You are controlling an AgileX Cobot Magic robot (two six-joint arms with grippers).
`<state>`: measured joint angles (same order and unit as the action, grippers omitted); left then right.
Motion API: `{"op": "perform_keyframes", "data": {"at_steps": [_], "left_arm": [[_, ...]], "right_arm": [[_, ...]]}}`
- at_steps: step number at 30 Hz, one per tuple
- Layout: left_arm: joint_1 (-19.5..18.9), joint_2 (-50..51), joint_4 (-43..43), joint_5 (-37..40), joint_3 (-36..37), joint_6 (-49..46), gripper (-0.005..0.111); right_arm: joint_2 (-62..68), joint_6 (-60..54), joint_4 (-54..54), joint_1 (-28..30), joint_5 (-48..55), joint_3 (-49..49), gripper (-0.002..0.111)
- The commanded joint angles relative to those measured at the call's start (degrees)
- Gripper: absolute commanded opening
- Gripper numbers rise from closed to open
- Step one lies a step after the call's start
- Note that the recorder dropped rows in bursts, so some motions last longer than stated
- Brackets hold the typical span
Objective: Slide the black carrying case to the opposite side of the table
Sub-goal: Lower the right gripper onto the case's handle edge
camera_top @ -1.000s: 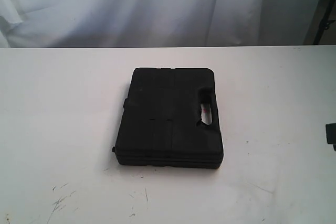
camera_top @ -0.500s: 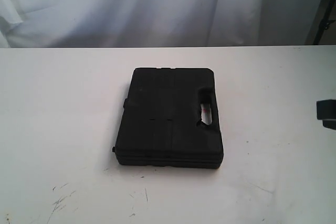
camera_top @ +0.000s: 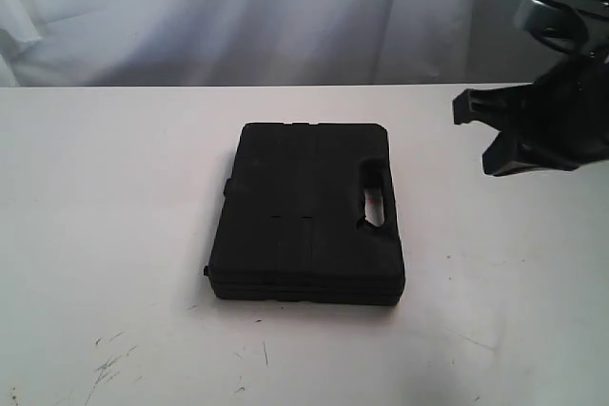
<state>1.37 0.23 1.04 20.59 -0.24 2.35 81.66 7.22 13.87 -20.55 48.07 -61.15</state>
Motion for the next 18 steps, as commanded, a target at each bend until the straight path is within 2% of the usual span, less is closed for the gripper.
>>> {"op": "perform_keyframes", "data": {"at_steps": [1, 9, 15, 18], "left_arm": [[-0.1, -0.2, 0.1, -0.8, 0.2, 0.0, 0.000], [-0.1, -0.2, 0.1, -0.8, 0.2, 0.0, 0.000], [-0.1, -0.2, 0.1, -0.8, 0.2, 0.0, 0.000], [-0.1, -0.2, 0.1, -0.8, 0.2, 0.0, 0.000]], "right_arm": [[7.3, 2.5, -1.9, -1.6, 4.4, -7.6, 0.000], [24.2, 11.7, -10.4, -7.7, 9.6, -20.9, 0.000], [30.9, 12.9, -10.6, -9.1, 9.6, -26.1, 0.000], [33.2, 14.2, -11.8, -9.1, 9.6, -28.0, 0.005]]}}
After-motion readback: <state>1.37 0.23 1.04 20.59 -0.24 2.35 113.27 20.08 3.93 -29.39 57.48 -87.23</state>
